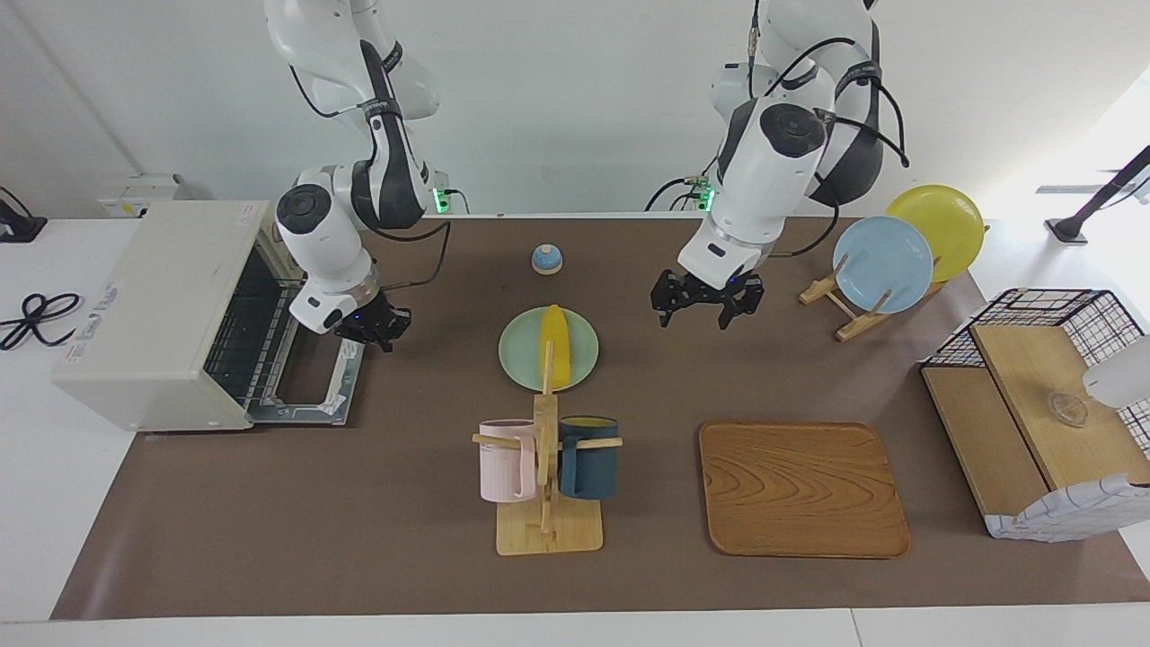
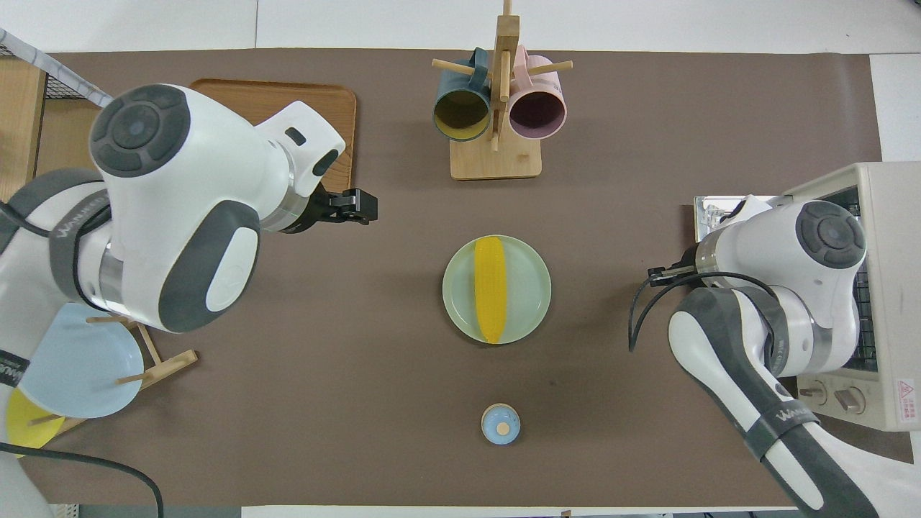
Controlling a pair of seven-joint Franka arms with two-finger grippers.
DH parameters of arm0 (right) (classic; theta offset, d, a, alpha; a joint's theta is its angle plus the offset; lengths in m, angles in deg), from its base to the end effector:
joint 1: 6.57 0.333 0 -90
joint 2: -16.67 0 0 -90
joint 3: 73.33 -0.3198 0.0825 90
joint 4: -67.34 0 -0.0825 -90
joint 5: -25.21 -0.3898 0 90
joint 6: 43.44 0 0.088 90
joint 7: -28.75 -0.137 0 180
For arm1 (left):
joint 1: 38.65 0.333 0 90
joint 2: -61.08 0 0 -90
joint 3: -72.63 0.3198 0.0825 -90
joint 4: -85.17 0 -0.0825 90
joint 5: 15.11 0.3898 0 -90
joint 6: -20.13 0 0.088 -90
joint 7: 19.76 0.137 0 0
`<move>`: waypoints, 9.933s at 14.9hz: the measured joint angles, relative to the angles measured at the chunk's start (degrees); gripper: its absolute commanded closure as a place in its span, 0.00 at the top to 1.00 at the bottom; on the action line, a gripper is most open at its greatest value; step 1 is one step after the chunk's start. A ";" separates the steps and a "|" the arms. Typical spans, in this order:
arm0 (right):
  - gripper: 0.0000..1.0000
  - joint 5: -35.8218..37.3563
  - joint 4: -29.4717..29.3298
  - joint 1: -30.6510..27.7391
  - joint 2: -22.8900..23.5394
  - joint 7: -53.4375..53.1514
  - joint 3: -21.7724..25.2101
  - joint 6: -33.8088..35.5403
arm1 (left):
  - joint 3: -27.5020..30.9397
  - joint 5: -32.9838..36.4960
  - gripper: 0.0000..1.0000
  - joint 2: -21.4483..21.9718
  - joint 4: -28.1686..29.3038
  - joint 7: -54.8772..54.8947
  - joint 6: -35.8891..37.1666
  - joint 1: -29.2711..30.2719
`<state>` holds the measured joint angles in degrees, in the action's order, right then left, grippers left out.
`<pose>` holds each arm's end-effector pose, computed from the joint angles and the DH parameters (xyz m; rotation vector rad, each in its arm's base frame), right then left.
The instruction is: Put corn in oven
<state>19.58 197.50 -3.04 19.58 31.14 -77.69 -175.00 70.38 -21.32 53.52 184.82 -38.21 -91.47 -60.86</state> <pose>0.5187 0.0763 0.3033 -3.0612 -0.1734 0.0459 0.5596 -0.2648 0.4734 3.0115 -0.1029 0.0483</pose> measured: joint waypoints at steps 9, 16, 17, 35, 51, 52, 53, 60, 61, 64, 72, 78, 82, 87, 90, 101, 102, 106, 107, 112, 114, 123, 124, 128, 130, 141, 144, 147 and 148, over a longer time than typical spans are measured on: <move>0.44 0.80 -16.92 27.25 3.53 -33.05 -0.11 7.24 | 0.31 2.10 1.00 4.96 -5.14 21.77 14.96 14.38; 0.46 11.13 -28.71 34.52 20.76 -43.59 0.19 3.93 | 1.71 5.07 1.00 6.62 -6.04 26.60 17.98 18.44; 0.46 11.22 -28.95 34.48 21.55 -43.59 0.42 3.63 | 1.96 5.07 1.00 6.78 -6.04 26.66 18.01 18.54; 0.00 16.95 -28.15 34.39 20.06 -42.96 0.50 10.08 | 2.20 5.09 1.00 8.73 -7.28 23.33 20.32 19.33; 0.00 19.08 -23.33 15.96 3.36 -24.21 1.42 32.46 | 2.08 5.09 1.00 8.30 -7.14 21.91 20.57 19.41; 0.00 19.79 -22.53 13.39 3.14 -22.12 1.45 32.32 | 2.08 5.09 1.00 8.30 -7.13 21.90 20.57 19.42; 0.00 20.39 -22.06 10.67 3.07 -19.77 1.49 32.12 | 2.08 5.09 1.00 8.30 -7.10 21.89 20.57 19.42; 0.00 21.82 -17.50 -0.23 2.78 -11.33 1.63 24.68 | 2.05 5.09 1.00 8.30 -6.44 21.88 21.22 19.41; 0.00 21.89 -16.67 -0.90 2.68 -10.79 1.59 23.68 | 2.05 5.09 1.00 8.30 -6.40 21.88 21.50 19.41; 0.00 21.96 -14.53 -4.01 2.14 -7.65 1.57 20.98 | 2.05 5.46 1.00 8.30 -6.38 21.88 21.70 19.41; 0.00 22.01 -9.66 -7.60 0.17 -6.27 1.44 17.18 | 2.10 5.74 1.00 8.32 -6.38 21.83 21.70 19.52; 0.11 21.99 -5.93 -9.17 -1.47 -5.40 1.27 14.06 | 2.11 5.75 1.00 8.42 -6.38 21.83 21.68 19.53; 0.16 21.99 -5.56 -9.11 -1.51 -5.40 1.09 14.06 | 2.11 5.76 1.00 8.42 -6.38 21.83 21.68 19.53; 0.21 21.76 -6.46 -8.16 -1.61 -5.40 0.73 15.02 | 2.11 5.76 1.00 8.42 -6.38 21.83 21.68 19.53; 0.06 21.70 -7.99 -7.08 -1.65 -5.40 0.59 17.30 | 2.11 5.76 1.00 8.42 -6.38 21.83 21.68 19.53; 0.00 12.68 -0.22 0.63 -1.93 -19.87 0.38 10.50 | 2.11 5.76 1.00 8.42 -6.38 21.83 21.68 19.53; 0.00 12.66 1.57 0.89 -2.00 -20.26 0.37 8.48 | 2.11 5.76 1.00 8.42 -6.38 21.83 21.68 19.53; 0.00 12.65 5.24 0.58 -3.21 -20.44 0.47 6.33 | 2.11 5.76 1.00 8.42 -6.38 21.83 21.68 19.53; 0.00 12.65 6.24 0.03 -3.64 -20.39 0.54 5.06 | 2.11 5.76 1.00 8.42 -6.38 21.83 21.68 19.53; 0.00 12.65 10.58 -1.85 -4.88 -20.20 0.70 0.51 | 2.11 5.76 1.00 8.42 -6.38 21.83 21.68 19.53; 0.00 12.65 10.77 -1.85 -5.04 -20.13 0.70 0.48 | 2.11 5.76 1.00 8.42 -6.38 21.83 21.68 19.53; 0.00 18.24 4.91 -1.71 -5.54 -18.21 -0.37 11.21 | 2.11 5.76 1.00 8.42 -6.38 21.83 21.68 19.53; 0.00 19.57 2.66 -1.48 -5.64 -18.21 -0.42 14.23 | 2.11 5.76 1.00 8.42 -6.38 21.83 21.68 19.53; 0.00 23.09 -4.22 -2.78 -7.28 -11.97 -0.17 23.20 | 2.11 5.76 1.00 8.42 -6.38 21.83 21.68 19.53; 0.00 24.74 -6.92 -5.41 -8.56 -7.36 -0.05 26.19 | 2.11 5.76 1.00 8.42 -6.38 21.83 21.68 19.53; 0.00 23.13 -13.76 -12.82 -9.36 3.73 0.83 27.31 | 2.11 5.76 1.00 8.42 -6.38 21.83 21.68 19.53; 0.00 17.27 -20.31 -11.43 -9.07 3.74 -0.22 32.41 | 2.11 5.76 1.00 8.42 -6.38 21.83 21.68 19.53; 0.00 12.54 -27.84 -8.26 -7.35 3.32 -0.61 37.49 | 2.11 5.76 1.00 8.42 -6.38 21.83 21.68 19.53; 0.00 11.96 -29.54 -7.81 -6.58 3.02 -0.67 38.56 | 2.11 5.76 1.00 8.42 -6.38 21.83 21.68 19.53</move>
<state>31.54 167.96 -10.85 13.00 34.16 -78.37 -136.43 72.49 -15.56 61.94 178.45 -16.39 -69.78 -41.33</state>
